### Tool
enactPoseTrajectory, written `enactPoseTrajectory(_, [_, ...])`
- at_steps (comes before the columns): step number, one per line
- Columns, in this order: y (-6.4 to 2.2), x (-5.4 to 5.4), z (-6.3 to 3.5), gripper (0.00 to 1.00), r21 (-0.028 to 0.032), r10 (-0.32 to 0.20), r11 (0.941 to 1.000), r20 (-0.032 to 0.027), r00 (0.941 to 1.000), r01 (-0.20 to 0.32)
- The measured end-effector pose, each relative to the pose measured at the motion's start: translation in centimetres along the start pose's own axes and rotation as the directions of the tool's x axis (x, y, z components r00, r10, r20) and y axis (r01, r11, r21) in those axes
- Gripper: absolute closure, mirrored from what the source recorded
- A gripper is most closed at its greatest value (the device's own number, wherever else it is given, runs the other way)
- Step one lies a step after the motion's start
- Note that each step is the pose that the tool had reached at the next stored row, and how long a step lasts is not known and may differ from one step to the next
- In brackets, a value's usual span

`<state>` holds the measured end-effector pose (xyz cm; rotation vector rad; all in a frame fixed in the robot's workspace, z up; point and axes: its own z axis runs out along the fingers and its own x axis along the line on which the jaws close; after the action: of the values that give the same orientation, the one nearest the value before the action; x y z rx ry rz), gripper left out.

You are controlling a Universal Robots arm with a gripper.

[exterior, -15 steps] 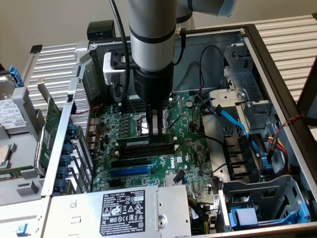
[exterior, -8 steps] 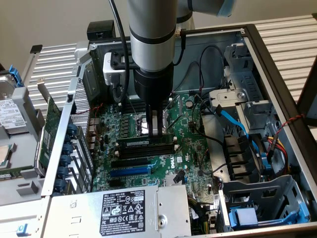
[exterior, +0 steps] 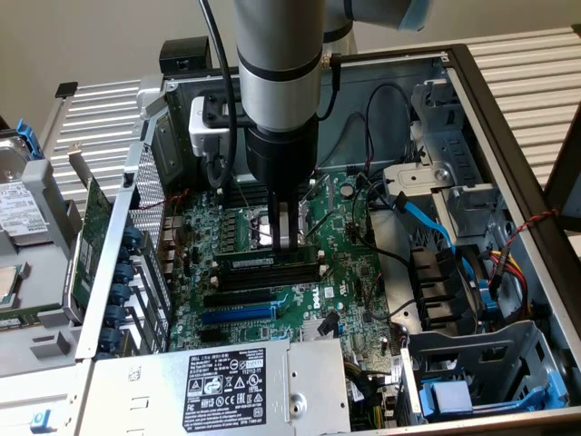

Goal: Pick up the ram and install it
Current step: 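Insert the ram into the slot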

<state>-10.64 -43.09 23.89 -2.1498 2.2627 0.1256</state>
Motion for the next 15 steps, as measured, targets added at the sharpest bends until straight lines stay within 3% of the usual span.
enactPoseTrajectory(15, [-0.01, 0.15, 0.21, 0.88, 0.0005, 0.0, 1.0, -0.0001, 1.0, 0.0])
